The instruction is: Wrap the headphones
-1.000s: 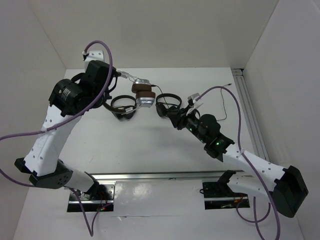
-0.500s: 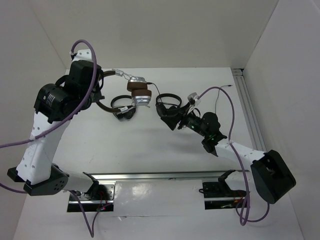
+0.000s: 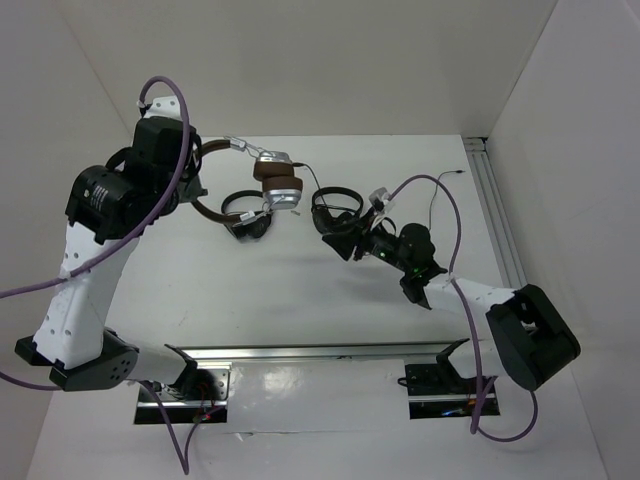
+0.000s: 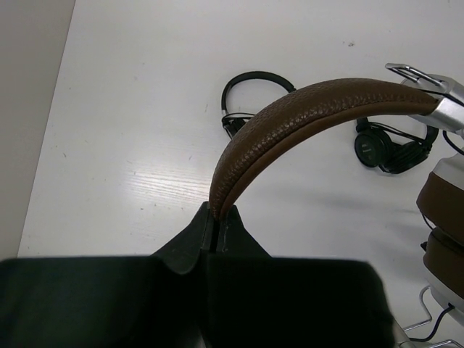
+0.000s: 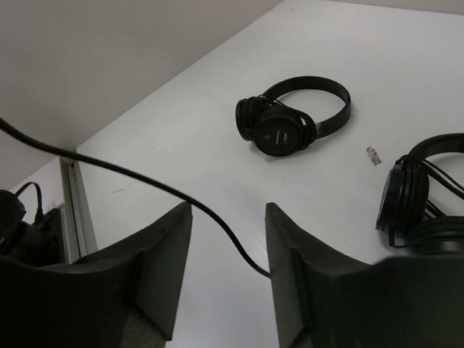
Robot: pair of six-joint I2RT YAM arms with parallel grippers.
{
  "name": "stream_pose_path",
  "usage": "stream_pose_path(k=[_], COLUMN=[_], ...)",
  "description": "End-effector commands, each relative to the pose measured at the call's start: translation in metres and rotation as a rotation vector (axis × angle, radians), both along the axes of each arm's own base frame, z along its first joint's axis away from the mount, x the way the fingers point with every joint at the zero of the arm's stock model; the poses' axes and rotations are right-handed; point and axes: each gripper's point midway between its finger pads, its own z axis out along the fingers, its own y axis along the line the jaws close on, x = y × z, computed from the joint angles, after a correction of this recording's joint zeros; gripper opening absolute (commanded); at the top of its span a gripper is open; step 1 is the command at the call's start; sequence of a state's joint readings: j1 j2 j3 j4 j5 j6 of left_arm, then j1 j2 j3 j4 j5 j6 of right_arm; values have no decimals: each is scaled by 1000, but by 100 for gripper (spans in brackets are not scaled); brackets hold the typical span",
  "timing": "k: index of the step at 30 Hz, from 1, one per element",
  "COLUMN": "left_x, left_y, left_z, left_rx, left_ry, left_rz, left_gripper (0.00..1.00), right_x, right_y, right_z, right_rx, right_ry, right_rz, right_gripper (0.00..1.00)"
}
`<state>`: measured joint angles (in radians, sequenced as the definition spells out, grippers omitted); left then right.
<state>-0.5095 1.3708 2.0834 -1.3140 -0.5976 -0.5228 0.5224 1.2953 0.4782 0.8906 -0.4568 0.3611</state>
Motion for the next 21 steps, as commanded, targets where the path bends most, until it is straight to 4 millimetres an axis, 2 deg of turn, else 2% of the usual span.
stream_pose_path(k=[1,2,4,6,8,10,11,12,13,14,15,16,17,18,19,20,21], left_x=[4,4,5,7,9,13,21,26,27,33,38,43,45,48,51,55,58], left_y=[2,2,4,9,13,15,13,12,2,-12,-20,-40,-50,-56,-64,-68,-68], left_z=[34,34,36,33,30,21,21,3,0,-8,-18,-33,-41,-54,-58,-73,-80], left_rx=[-81,-81,-84,-65,-52,-30,-37,9,17,26,52,79,100,141,144,193,219], left_ry=[-135,-135,-143,-136,-138,-125,-149,-120,-134,-123,-115,-80,-62,-35,-31,6,25], left_rz=[14,14,23,38,69,88,97,79,26,-39,-74,-126,-157,-180,-193,-202,-200], left_gripper=[0,0,0,0,0,0,0,0,0,0,0,0,0,0,0,0,0], right_x=[6,6,7,10,13,20,17,9,9,15,2,6,3,-9,-8,-13,-23], right_y=[-1,-1,-4,-8,-13,-25,-31,-30,-32,-44,-45,-52,-54,-53,-61,-65,-63], right_z=[-1,-2,-4,-9,-13,-11,3,-10,1,9,13,34,41,41,61,70,65], right_rx=[8,8,13,9,-7,-21,-26,-83,-98,-116,-174,-178,-203,-269,-267,-277,-323], right_ry=[-50,-50,-43,-31,1,14,-28,15,-2,-14,-25,-50,-61,-59,-75,-87,-67], right_rz=[-11,-11,-20,-49,-88,-174,-212,-231,-270,-374,-380,-445,-462,-450,-512,-526,-513], right_gripper=[50,38,26,9,0,0,0,0,0,0,0,0,0,0,0,0,0])
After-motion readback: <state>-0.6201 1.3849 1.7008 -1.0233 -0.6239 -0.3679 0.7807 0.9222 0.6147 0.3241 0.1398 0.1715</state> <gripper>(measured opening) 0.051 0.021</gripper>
